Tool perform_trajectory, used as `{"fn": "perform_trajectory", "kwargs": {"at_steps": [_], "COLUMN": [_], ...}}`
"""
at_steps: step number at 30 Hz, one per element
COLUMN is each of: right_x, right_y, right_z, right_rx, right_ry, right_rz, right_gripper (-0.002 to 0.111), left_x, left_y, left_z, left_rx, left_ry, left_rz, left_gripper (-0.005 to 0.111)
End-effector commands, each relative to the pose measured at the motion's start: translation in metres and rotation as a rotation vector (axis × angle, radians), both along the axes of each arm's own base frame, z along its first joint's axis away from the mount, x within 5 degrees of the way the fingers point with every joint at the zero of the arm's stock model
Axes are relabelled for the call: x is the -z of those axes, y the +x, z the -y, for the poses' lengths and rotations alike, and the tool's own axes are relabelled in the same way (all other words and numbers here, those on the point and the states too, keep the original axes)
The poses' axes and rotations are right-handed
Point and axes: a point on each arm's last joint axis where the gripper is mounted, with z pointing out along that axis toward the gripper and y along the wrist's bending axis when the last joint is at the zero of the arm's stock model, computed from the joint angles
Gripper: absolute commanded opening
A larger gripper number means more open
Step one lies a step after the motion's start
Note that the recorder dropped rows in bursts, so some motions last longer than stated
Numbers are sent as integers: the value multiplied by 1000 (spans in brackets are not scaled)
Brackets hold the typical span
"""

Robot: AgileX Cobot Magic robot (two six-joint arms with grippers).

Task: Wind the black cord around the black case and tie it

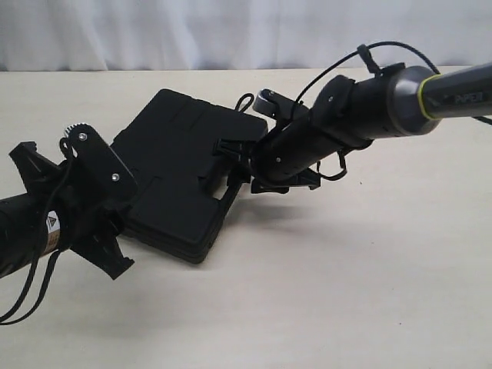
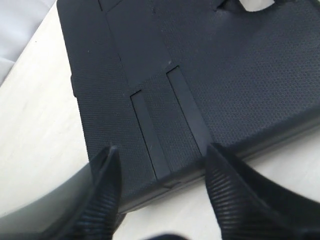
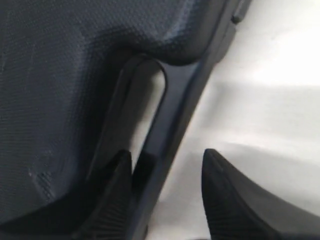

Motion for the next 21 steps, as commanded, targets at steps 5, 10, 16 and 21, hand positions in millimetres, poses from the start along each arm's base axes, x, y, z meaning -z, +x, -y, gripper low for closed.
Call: {"fn": "perform_trajectory", "kwargs": {"at_steps": [5, 10, 16, 21], "right_x": [20, 19, -24, -64], "right_y": [6, 7, 4, -5], "right_z": [-9, -13, -13, -14], "right_rx": [30, -3, -56, -93], "right_ry": [82, 113, 148, 226], "right_rz": [33, 54, 154, 201], "right_gripper": [42, 24, 4, 4], "left_x": [-3, -3, -5, -9], "left_y": [2, 2, 4, 6], "left_z": [-1, -1, -5, -11], "left_rx": [-11, -14, -46, -94], "left_ry": [1, 3, 35, 75], "left_rz": [16, 18, 50, 94], "left_gripper": [51, 51, 51, 51]}}
